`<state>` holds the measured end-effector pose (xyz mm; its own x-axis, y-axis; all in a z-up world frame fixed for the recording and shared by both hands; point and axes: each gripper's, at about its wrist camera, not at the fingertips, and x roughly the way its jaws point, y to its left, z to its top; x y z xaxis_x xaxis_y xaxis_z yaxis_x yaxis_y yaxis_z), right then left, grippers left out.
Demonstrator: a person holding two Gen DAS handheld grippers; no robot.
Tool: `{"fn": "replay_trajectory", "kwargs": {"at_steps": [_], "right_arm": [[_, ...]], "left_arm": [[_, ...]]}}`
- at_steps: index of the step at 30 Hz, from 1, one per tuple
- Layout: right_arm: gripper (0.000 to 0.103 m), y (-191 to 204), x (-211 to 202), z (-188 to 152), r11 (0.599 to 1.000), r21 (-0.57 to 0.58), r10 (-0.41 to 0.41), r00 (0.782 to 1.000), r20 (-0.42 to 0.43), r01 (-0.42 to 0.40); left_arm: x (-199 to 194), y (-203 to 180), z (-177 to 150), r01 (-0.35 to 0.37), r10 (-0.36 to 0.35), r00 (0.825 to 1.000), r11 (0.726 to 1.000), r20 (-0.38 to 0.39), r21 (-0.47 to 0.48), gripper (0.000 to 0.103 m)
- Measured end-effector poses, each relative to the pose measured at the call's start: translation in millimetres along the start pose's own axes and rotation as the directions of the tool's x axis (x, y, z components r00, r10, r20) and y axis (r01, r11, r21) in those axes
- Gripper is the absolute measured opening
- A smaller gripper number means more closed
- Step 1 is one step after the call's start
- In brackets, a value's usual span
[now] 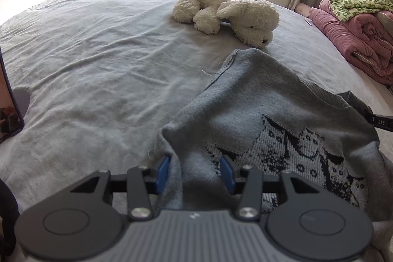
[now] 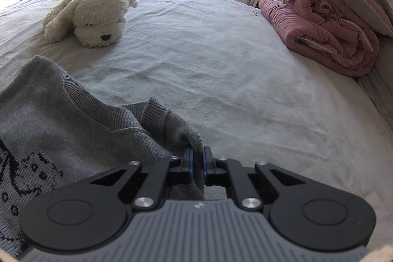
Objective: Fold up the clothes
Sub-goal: 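Lower the sweater onto the bed and open both grippers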
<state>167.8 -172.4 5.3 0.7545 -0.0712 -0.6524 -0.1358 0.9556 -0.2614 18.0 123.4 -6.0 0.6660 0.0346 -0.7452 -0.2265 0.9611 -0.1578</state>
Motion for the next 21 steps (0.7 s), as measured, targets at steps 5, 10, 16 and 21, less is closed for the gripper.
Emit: {"fn": "replay_trajectory", "kwargs": {"at_steps": [5, 10, 16, 21], "right_arm": [[0.007, -19.3, 20.4, 19.4, 0.991, -0.029, -0.127, 0.992, 0.028, 0.127], [0.007, -32.4, 41.6, 34.7, 0.972, -0.04, -0.228, 0.973, 0.044, 0.23], [0.007, -35.4, 56.4, 59.4, 0.953, -0.042, -0.295, 0.952, 0.08, 0.299], [0.007, -33.1, 66.4, 69.4, 0.955, -0.009, -0.297, 0.953, 0.067, 0.298]], "left_arm": [[1.6, 2.1, 2.0, 0.018, -0.018, 1.0, 1.0, -0.002, -0.013, 0.046], [2.9, 2.1, 3.9, 0.035, -0.035, 0.999, 0.999, -0.001, -0.011, 0.046], [8.6, 1.2, 3.9, 0.05, -0.05, 0.998, 0.999, -0.025, -0.007, 0.046], [13.3, -0.8, 3.4, 0.069, -0.069, 0.996, 0.998, -0.05, -0.003, 0.046]]}}
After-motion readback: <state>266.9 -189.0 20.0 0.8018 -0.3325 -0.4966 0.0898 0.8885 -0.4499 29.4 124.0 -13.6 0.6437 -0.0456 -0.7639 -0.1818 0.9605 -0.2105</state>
